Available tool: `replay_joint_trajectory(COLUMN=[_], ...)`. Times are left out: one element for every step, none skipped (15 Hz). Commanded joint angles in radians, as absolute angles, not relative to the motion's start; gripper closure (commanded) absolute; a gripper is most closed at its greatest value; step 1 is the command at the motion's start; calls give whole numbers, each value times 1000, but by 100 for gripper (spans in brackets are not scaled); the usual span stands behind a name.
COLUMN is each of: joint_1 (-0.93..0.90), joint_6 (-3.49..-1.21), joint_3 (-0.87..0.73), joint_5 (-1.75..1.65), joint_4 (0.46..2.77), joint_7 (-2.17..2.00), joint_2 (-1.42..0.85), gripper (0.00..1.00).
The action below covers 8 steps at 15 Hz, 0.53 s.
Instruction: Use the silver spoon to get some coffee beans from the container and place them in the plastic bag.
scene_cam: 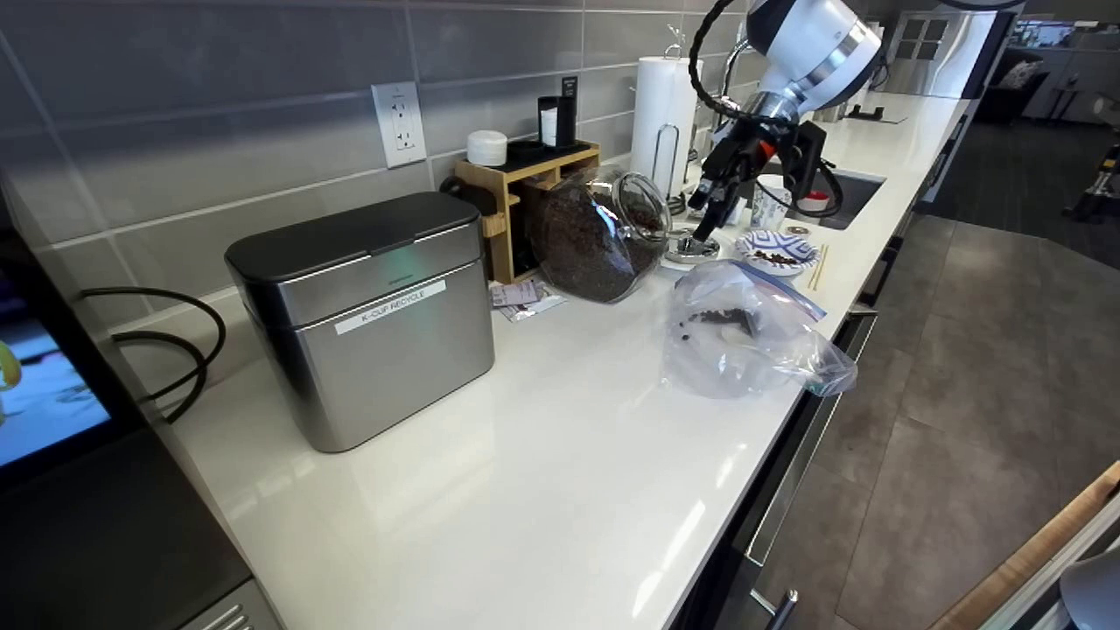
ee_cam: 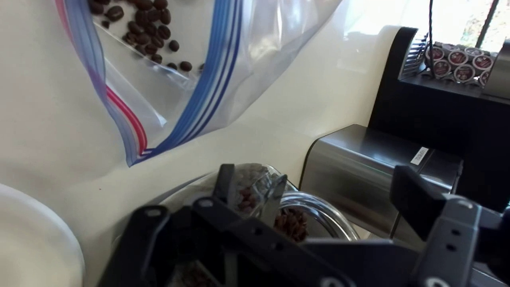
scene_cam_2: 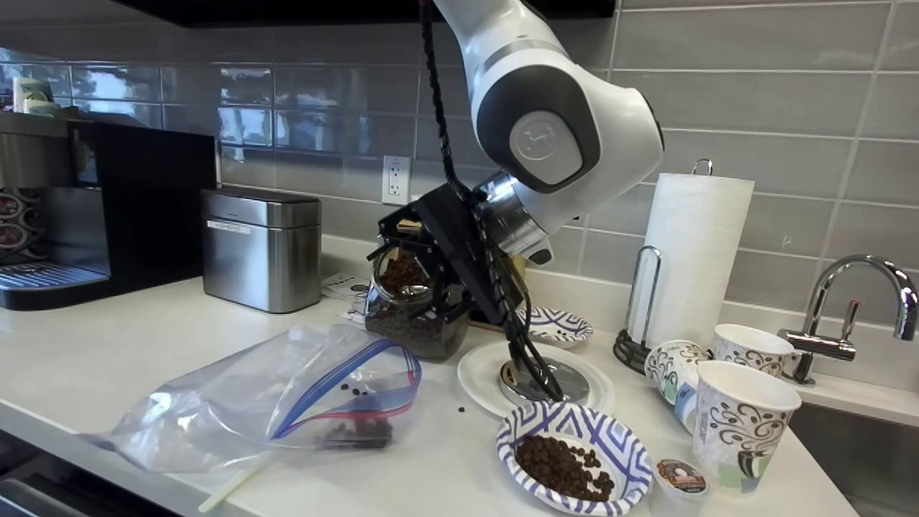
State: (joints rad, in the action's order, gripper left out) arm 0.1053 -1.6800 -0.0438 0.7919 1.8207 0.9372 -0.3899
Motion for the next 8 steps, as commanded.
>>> replay_joint_trajectory(joint_1=[128,129,129,130,125,125,124,124], joint_6=[-1629,-1623,-1616,-1606,-1609,-1608,-1613,-1614], joint_3=[-15,-11,-8,-6,-6,-4,-3,-1], joint_5=[817,820,821,822,812,810,807,807], joint_4=[1758,1751,1743,1735,1732,1728,1725,1722], joint_7=[893,886,873,864,851,841,830,821], joint_2=[-445,-453,-462,-471,-474,-480,-483,-487], gripper=[0,0,0,0,0,0,0,0])
